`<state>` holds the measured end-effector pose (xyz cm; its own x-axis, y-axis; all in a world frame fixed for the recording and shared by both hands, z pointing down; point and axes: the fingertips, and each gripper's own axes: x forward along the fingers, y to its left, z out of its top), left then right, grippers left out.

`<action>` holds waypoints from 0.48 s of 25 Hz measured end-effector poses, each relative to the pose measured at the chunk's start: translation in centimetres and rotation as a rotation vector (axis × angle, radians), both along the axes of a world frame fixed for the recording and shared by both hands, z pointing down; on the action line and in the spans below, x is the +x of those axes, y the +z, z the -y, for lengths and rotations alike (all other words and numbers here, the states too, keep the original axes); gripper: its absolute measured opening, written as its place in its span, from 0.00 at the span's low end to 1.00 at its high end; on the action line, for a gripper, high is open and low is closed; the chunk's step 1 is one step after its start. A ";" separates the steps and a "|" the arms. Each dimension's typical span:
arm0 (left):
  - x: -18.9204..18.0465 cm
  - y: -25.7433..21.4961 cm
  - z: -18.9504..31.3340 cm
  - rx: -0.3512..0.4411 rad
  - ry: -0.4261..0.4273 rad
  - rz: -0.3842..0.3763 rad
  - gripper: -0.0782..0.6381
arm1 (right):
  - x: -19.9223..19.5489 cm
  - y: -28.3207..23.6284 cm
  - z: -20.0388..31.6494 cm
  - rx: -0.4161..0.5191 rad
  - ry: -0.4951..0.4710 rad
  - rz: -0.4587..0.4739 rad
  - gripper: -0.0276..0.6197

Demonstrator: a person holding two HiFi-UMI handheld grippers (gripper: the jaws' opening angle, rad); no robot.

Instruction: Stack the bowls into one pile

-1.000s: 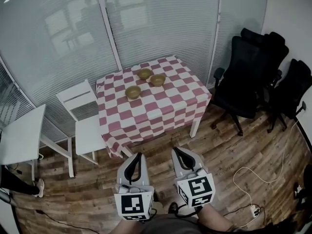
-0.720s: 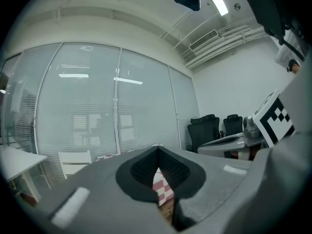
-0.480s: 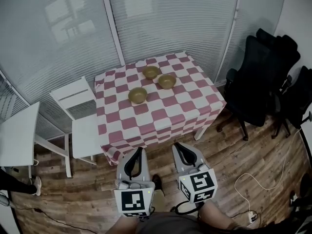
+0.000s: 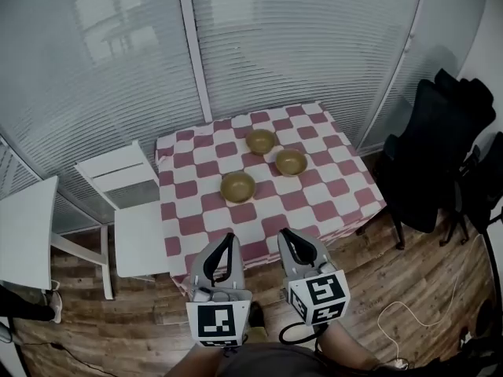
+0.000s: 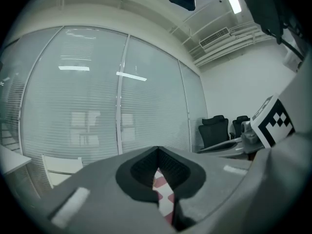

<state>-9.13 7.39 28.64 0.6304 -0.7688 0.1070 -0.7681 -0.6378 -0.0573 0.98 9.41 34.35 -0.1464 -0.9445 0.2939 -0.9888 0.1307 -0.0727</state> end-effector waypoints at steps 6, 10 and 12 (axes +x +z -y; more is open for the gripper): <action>0.8 -1.2 4.0 0.022 0.015 -0.024 0.11 | 1.4 -1.4 3.9 0.020 0.028 -0.027 0.11; 2.0 -2.0 5.4 0.036 0.037 -0.036 0.11 | 2.4 -2.2 5.3 0.033 0.047 -0.042 0.10; 2.6 -2.2 5.9 0.030 0.043 -0.036 0.11 | 3.1 -2.4 5.7 0.035 0.056 -0.049 0.10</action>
